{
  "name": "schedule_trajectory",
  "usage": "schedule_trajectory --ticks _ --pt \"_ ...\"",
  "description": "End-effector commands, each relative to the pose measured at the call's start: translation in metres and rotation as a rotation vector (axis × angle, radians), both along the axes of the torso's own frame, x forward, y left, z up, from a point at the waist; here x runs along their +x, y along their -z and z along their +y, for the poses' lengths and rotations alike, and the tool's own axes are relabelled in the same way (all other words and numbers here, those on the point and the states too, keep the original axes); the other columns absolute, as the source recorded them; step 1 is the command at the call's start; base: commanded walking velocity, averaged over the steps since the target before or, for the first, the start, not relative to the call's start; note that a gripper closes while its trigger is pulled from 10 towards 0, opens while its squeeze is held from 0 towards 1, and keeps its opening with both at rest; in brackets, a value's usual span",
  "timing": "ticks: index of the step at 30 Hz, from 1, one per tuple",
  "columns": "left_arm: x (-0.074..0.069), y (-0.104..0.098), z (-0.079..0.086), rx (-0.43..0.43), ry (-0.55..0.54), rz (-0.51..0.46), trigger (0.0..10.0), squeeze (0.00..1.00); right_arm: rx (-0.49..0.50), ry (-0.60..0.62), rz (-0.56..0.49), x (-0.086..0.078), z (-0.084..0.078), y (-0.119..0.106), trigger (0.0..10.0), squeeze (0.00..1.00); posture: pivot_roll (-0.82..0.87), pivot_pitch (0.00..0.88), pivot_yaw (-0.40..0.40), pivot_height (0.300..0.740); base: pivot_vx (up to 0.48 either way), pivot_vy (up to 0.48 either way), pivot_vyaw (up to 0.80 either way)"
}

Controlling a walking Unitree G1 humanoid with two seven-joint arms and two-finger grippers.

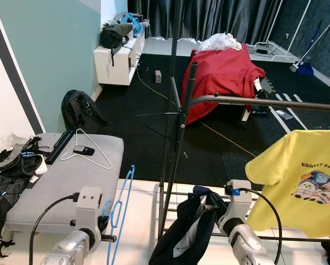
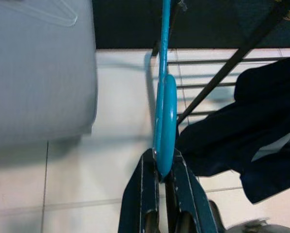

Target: Hang hanger

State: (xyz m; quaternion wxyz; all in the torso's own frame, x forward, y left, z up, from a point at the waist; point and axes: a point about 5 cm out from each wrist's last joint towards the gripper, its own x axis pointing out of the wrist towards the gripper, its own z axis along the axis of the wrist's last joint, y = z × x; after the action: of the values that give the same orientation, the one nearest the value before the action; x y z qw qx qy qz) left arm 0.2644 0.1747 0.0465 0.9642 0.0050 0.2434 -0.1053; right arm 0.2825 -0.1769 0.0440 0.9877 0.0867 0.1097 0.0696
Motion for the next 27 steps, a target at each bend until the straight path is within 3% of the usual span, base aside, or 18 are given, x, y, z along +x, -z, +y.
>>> schedule_trajectory --ticks 1,5,9,11,12,13,14,15,16,18,20,27 --pt "-0.003 0.0 0.0 0.07 0.081 -0.012 10.0 0.0 -0.048 -0.041 0.03 -0.003 -0.001 0.002 10.0 0.0 -0.09 0.073 -0.025 0.735 0.0 0.0 0.0" --pt "-0.007 -0.002 0.0 0.208 0.27 -0.03 10.0 0.0 -0.112 -0.118 0.088 -0.01 -0.003 0.011 10.0 0.0 -0.09 0.083 -0.014 0.735 0.0 0.0 0.0" --pt "-0.006 -0.002 0.0 0.246 0.345 -0.025 10.0 0.0 -0.129 -0.137 0.11 -0.011 -0.004 0.014 10.0 0.0 -0.09 0.083 -0.021 0.735 0.0 0.0 0.0" --pt "-0.004 -0.002 0.001 0.223 0.313 -0.025 10.0 0.0 -0.129 -0.138 0.115 -0.011 -0.003 0.014 10.0 0.0 -0.09 0.081 -0.024 0.735 0.0 0.0 0.0" --pt "-0.001 -0.004 0.004 0.156 0.223 -0.03 10.0 0.0 -0.11 -0.119 0.11 -0.011 -0.003 0.014 10.0 0.0 -0.09 0.075 -0.031 0.735 0.0 0.0 0.0" --pt "-0.001 -0.004 0.004 0.156 0.223 -0.03 10.0 0.0 -0.11 -0.119 0.11 -0.011 -0.003 0.014 10.0 0.0 -0.09 0.075 -0.031 0.735 0.0 0.0 0.0" --pt "0.002 -0.003 0.007 0.084 0.122 -0.028 10.0 0.0 -0.078 -0.079 0.103 -0.01 -0.003 0.013 10.0 0.0 -0.09 0.072 -0.041 0.735 0.0 0.0 0.0" --pt "0.002 -0.003 0.007 0.084 0.122 -0.028 10.0 0.0 -0.078 -0.079 0.103 -0.01 -0.003 0.013 10.0 0.0 -0.09 0.072 -0.041 0.735 0.0 0.0 0.0" --pt "0.003 -0.002 0.01 0.03 0.038 -0.027 10.0 0.0 -0.041 -0.025 0.092 -0.01 -0.004 0.012 10.0 0.0 -0.08 0.065 -0.048 0.735 0.0 0.0 0.0" --pt "0.003 -0.002 0.01 0.03 0.038 -0.027 10.0 0.0 -0.041 -0.025 0.092 -0.01 -0.004 0.012 10.0 0.0 -0.08 0.065 -0.048 0.735 0.0 0.0 0.0" --pt "0.003 0.0 0.01 -0.001 0.0 -0.034 10.0 0.0 0.02 0.037 0.065 -0.008 -0.005 0.007 10.0 0.0 -0.08 0.065 -0.047 0.735 0.0 0.0 0.0" --pt "0.005 -0.003 0.005 -0.03 -0.004 -0.064 10.0 0.0 0.032 0.045 0.049 -0.004 -0.004 0.002 10.0 0.0 -0.08 0.074 -0.035 0.735 0.0 0.0 0.0"
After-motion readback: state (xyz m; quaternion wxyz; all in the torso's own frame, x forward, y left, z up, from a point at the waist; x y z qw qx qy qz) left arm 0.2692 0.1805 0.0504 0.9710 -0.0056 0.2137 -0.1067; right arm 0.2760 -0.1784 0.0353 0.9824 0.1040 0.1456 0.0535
